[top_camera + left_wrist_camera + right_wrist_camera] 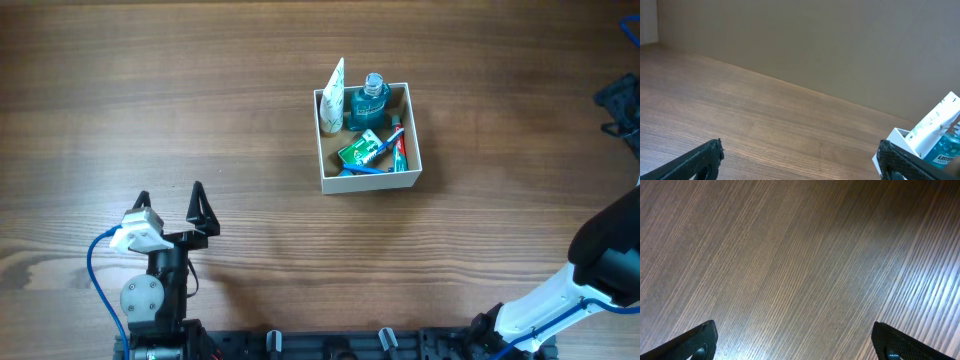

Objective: Pack container

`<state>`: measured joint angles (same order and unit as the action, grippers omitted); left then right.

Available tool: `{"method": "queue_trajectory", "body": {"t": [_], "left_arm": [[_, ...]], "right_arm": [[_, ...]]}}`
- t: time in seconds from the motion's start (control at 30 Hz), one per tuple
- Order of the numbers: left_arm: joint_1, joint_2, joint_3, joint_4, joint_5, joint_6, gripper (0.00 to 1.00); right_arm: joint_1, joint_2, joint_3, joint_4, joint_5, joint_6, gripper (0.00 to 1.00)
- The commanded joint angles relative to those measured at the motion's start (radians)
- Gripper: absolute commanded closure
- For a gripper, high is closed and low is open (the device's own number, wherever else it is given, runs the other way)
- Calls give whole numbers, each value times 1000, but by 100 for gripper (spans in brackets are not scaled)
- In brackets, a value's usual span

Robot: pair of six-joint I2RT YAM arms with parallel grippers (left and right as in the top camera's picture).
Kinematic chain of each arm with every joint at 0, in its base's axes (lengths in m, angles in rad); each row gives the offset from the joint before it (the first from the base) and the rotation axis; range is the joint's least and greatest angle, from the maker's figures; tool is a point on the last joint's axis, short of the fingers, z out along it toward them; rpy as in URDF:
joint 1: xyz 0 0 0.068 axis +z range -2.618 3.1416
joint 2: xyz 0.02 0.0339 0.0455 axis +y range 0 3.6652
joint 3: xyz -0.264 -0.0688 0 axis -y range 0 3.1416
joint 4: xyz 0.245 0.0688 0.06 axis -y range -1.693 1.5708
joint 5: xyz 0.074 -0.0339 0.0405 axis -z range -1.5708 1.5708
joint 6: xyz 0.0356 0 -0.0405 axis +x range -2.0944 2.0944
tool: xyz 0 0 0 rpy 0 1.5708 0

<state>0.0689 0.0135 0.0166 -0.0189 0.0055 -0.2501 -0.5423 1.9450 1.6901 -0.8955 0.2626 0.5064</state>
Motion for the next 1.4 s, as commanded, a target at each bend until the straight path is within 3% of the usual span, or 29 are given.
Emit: {"method": "queue_trajectory", "body": {"t": [0.0,0.3,1.37], "left_arm": [[8,-11,-11,-55,-6,-17,0],[61,-11,-11,-56,0,29,0],[25,-11,-11,-56,21,29,0]], "right_arm": [[-1,-5,-3,3,-2,-8,0],[-1,-5,-3,3,-2,-8,0],[-1,-5,-3,3,-2,-8,0]]}}
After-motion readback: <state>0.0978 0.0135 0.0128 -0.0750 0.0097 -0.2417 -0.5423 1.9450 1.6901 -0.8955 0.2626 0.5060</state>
